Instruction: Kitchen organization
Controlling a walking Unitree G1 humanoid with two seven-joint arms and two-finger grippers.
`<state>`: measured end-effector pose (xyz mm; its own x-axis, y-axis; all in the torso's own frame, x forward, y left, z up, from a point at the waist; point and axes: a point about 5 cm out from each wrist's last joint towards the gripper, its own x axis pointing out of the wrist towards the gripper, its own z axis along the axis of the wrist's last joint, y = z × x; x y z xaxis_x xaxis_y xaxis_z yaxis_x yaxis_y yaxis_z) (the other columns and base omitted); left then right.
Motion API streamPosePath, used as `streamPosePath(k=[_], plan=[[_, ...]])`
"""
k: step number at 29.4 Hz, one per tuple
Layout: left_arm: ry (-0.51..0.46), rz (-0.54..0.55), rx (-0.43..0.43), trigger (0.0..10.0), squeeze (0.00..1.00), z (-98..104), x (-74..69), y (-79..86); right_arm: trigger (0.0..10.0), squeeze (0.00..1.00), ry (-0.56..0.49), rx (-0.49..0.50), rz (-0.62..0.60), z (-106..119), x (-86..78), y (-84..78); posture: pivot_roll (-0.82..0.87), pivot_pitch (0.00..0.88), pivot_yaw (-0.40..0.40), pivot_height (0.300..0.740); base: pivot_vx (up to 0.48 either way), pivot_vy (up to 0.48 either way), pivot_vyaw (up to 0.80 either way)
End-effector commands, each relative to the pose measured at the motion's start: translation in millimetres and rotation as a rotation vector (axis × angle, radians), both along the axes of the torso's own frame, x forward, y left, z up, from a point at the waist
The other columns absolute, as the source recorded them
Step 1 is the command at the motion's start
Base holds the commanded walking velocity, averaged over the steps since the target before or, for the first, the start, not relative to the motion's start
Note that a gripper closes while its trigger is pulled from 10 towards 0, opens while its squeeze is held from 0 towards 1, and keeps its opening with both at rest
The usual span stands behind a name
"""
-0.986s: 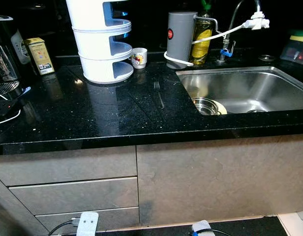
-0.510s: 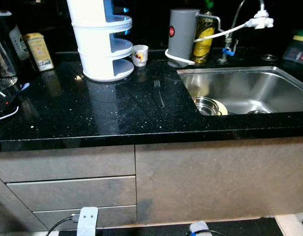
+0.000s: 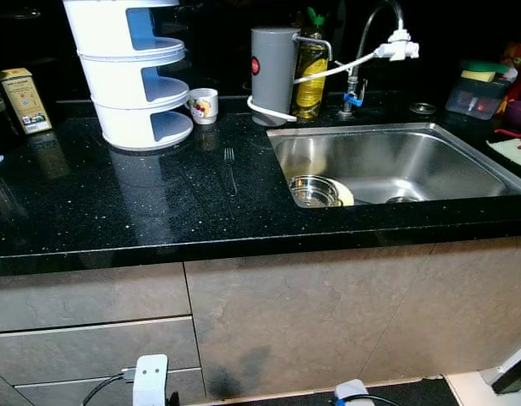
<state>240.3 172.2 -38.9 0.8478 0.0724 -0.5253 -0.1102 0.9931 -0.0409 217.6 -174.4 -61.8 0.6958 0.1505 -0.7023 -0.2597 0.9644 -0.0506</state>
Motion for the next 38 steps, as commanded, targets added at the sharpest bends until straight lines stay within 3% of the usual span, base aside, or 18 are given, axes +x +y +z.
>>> streamPosePath(k=[1,21,24,34,38], plan=[[0.033,-0.006,0.019,10.0,0.00,-7,-9.0,2.8,10.0,0.00,0.022,-0.010,0.009,-4,-5.7,-0.6,-0.01,0.150,-0.026,0.740,0.000,0.000,0.00],[0.021,-0.052,0.023,10.0,0.00,-3,-3.8,2.4,10.0,0.00,0.005,0.006,-0.028,-2,-1.7,1.1,-0.02,0.128,0.000,0.740,0.000,-0.470,0.00],[-0.008,0.000,0.054,10.0,0.00,1,-0.5,10.2,10.0,0.00,0.001,0.005,-0.025,-1,-0.8,1.5,-0.02,0.119,-0.003,0.740,0.000,0.160,0.00],[-0.025,0.008,0.056,10.0,0.00,-1,-7.0,14.4,10.0,0.00,-0.001,0.006,-0.013,0,1.7,5.0,0.00,0.111,-0.011,0.740,0.000,0.448,0.00],[-0.042,-0.013,0.073,10.0,0.00,1,-7.0,14.5,10.0,0.00,0.000,0.010,-0.004,0,1.8,8.2,0.00,0.111,-0.012,0.740,0.000,0.000,0.00]])
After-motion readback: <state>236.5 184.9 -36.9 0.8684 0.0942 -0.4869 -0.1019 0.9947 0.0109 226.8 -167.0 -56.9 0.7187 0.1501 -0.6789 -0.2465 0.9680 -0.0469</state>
